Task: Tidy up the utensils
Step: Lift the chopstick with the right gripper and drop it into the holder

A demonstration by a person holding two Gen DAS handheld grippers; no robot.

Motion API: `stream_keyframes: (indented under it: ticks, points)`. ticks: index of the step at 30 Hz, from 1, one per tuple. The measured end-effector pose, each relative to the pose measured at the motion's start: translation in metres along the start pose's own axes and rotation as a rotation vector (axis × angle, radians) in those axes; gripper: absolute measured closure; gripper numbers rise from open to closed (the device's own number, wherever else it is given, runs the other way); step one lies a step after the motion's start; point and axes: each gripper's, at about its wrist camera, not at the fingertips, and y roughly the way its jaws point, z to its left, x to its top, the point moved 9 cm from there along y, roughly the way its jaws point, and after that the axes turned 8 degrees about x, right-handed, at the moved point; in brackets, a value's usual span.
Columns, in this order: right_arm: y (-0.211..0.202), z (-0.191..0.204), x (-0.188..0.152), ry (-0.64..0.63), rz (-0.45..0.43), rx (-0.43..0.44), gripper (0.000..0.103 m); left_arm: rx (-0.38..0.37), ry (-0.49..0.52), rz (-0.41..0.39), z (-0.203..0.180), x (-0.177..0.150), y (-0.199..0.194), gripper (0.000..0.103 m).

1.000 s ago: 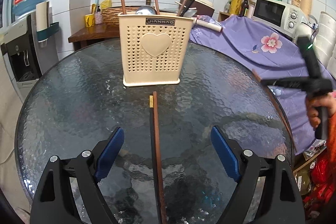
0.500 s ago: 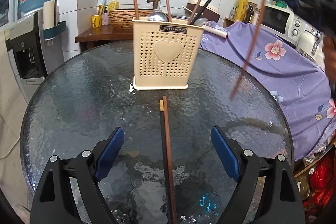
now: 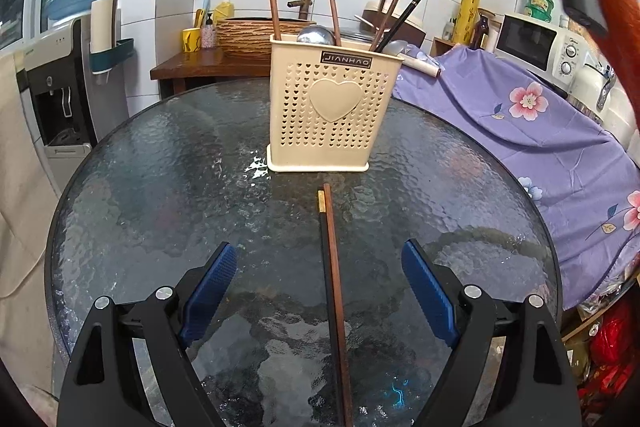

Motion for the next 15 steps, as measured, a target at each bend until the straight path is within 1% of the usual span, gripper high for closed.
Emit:
stream_keyframes:
  ticks: [3,7,10,11,12,14,15]
  points:
    - [0.022,-0.013,-0.029,0.034,0.044,-0.008,0.095,0.005,-0.003,0.004,0.004,-0.003,0.000,0.021]
    - [0.047,-0.027,-0.081,0.084,0.123,-0.009,0.095,0.015,-0.002,0.018,0.009,-0.007,0.004,0.021]
    - [0.058,-0.033,-0.114,0.093,0.169,-0.027,0.095,0.024,0.000,0.029,0.011,-0.010,0.009,0.021]
    - [0.058,-0.035,-0.121,0.078,0.173,-0.051,0.095,0.032,0.006,0.032,0.012,-0.012,0.010,0.021]
    - [0.056,-0.035,-0.126,0.058,0.169,-0.073,0.091,0.038,0.010,0.033,0.013,-0.013,0.011,0.021]
    - [0.047,-0.032,-0.130,0.011,0.134,-0.115,0.069,0.054,0.022,0.040,0.015,-0.015,0.014,0.021]
    - [0.039,-0.029,-0.132,-0.021,0.102,-0.140,0.043,0.062,0.031,0.045,0.016,-0.016,0.016,0.021]
